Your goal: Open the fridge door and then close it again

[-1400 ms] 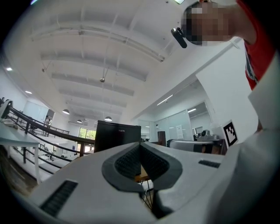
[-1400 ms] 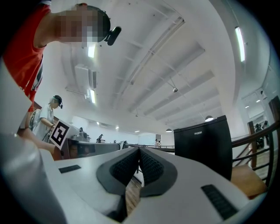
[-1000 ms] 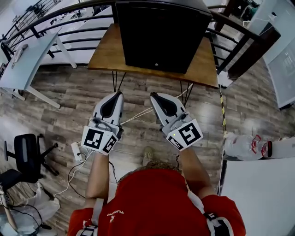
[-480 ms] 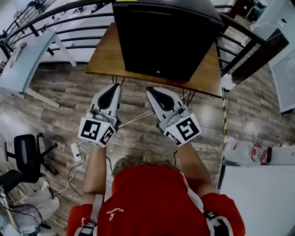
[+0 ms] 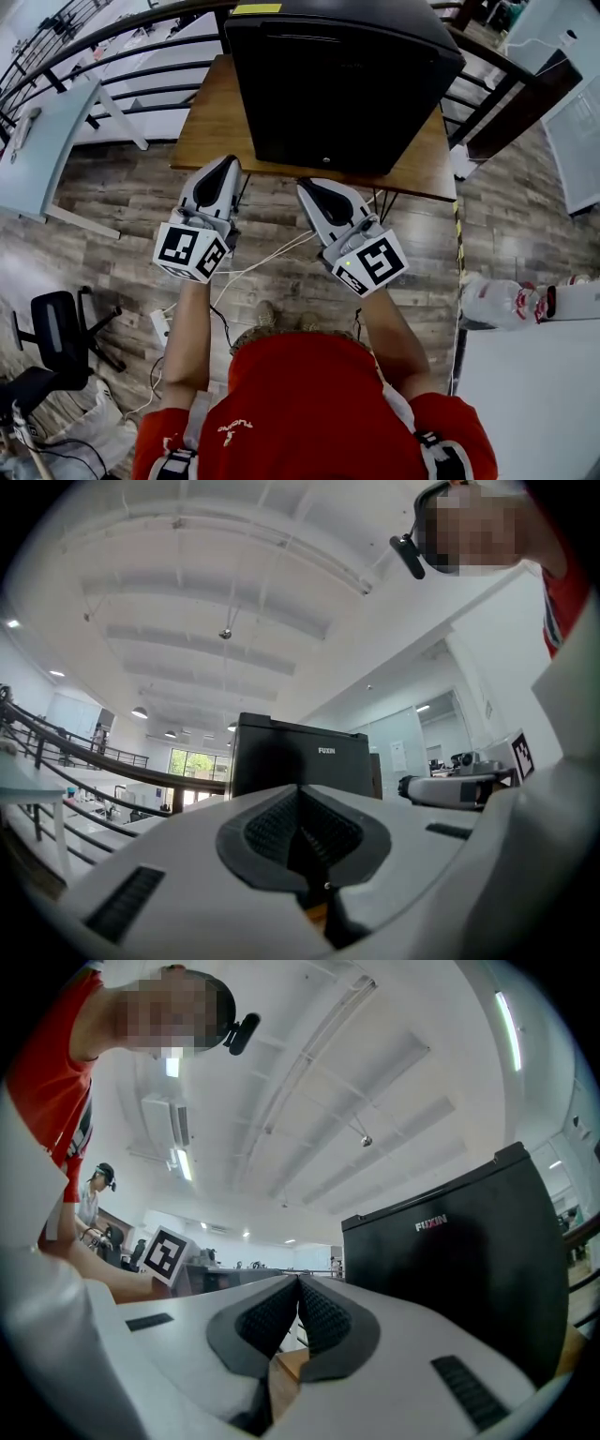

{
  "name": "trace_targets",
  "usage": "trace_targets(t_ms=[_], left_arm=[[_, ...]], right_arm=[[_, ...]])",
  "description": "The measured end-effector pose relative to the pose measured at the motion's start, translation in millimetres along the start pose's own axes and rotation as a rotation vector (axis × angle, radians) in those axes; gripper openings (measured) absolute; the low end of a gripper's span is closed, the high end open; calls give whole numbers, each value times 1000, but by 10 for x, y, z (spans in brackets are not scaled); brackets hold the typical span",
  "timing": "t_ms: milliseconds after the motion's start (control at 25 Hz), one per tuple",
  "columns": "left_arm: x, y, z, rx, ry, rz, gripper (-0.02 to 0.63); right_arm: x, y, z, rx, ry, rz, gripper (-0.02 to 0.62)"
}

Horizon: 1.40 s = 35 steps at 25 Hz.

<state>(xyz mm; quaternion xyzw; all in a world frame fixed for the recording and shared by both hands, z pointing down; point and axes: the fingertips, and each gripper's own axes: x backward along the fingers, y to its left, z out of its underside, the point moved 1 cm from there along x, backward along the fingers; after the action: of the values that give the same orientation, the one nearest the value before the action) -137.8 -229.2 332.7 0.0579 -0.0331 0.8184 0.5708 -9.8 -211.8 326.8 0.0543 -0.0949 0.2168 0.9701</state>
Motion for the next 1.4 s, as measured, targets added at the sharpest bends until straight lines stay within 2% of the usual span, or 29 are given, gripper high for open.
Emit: trace_targets(t_ms=[240,360,760,1160,1400], left_arm=[[-315,376,-7,14,-2,63,15],[-448,520,10,9,6,110,56],[-974,1027,150,11,27,258,126],[-1365,1152,292,-35,71,395,164],[-1473,1125,327,-17,66,483,164]], right_arm=[[-305,-71,20,26,10,49,26],[-419,-86,54,40,18,73,26],[-788,-197,243,67,65,152,26],[-752,-242,368,84,113,238,26],[-751,-300,397,90,133,286,26]])
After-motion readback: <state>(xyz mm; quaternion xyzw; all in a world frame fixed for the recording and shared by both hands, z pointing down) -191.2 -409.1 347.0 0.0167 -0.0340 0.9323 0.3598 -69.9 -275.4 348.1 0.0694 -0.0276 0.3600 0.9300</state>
